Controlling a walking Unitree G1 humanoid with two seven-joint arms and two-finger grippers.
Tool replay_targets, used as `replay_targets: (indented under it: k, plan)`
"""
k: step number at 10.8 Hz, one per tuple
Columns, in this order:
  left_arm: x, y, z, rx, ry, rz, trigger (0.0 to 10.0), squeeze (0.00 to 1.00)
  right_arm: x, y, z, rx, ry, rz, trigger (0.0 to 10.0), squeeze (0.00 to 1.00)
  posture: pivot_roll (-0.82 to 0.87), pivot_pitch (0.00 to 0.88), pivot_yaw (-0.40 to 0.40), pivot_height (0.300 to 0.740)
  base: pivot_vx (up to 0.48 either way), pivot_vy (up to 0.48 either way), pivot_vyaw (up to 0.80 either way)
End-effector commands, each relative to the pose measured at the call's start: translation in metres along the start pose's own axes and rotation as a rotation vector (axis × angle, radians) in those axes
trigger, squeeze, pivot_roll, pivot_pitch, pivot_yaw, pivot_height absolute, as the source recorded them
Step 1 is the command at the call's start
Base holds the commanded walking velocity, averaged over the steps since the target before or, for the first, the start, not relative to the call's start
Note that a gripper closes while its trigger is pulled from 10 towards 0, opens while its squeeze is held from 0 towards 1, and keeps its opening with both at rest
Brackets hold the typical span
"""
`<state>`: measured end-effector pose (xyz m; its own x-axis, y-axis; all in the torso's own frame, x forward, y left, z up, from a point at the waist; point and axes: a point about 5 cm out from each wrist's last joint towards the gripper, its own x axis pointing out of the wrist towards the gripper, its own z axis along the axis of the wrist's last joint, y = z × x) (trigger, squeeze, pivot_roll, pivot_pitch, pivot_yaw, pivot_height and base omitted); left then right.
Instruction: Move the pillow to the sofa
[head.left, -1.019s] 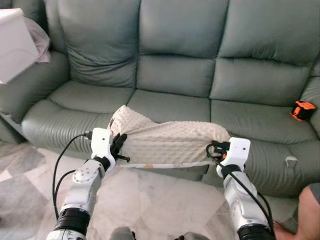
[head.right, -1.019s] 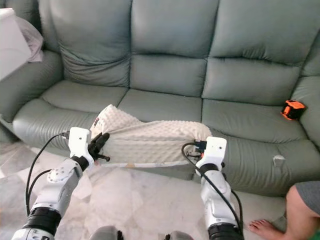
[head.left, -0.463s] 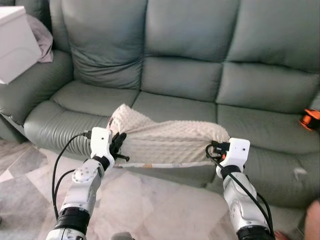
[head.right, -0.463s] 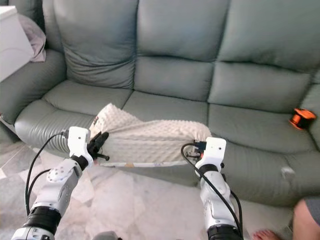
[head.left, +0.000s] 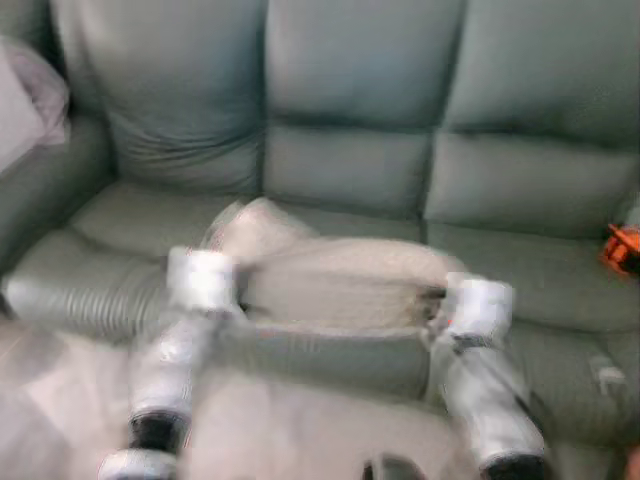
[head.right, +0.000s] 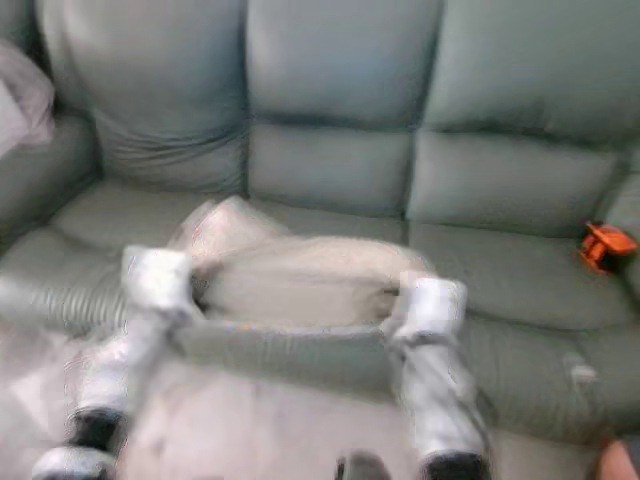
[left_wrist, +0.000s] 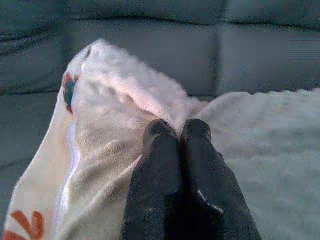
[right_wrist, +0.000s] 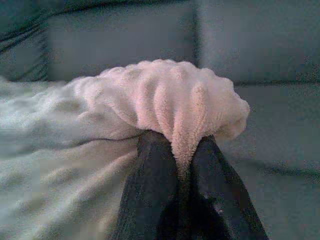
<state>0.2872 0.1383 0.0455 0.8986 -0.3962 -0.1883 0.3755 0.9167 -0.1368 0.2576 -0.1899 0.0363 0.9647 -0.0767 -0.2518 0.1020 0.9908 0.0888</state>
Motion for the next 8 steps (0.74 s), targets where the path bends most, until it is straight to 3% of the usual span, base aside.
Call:
replay_targets:
  k: [1, 5, 8]
  plan:
    - [-0.0074, 0.0218, 0.0091, 0.035, -0.026, 0.061, 10.0, 0.00, 0.0041, 0.0170, 0.0107, 0.015, -0.044, 0.048, 10.0, 0.00, -0.05, 0.000, 0.030, 0.740, 0.480, 0.000, 0.00]
    - [-0.0058, 0.0170, 0.0063, 0.058, -0.008, 0.042, 10.0, 0.00, 0.0050, 0.0183, 0.0098, 0.013, -0.033, 0.050, 10.0, 0.00, -0.05, 0.000, 0.029, 0.740, 0.000, 0.000, 0.00]
    - [-0.0062, 0.0167, 0.0051, 0.069, 0.002, 0.047, 10.0, 0.00, 0.0062, 0.0194, 0.0103, 0.011, -0.030, 0.056, 10.0, 0.00, -0.05, 0.000, 0.028, 0.740, 0.000, 0.480, -0.18]
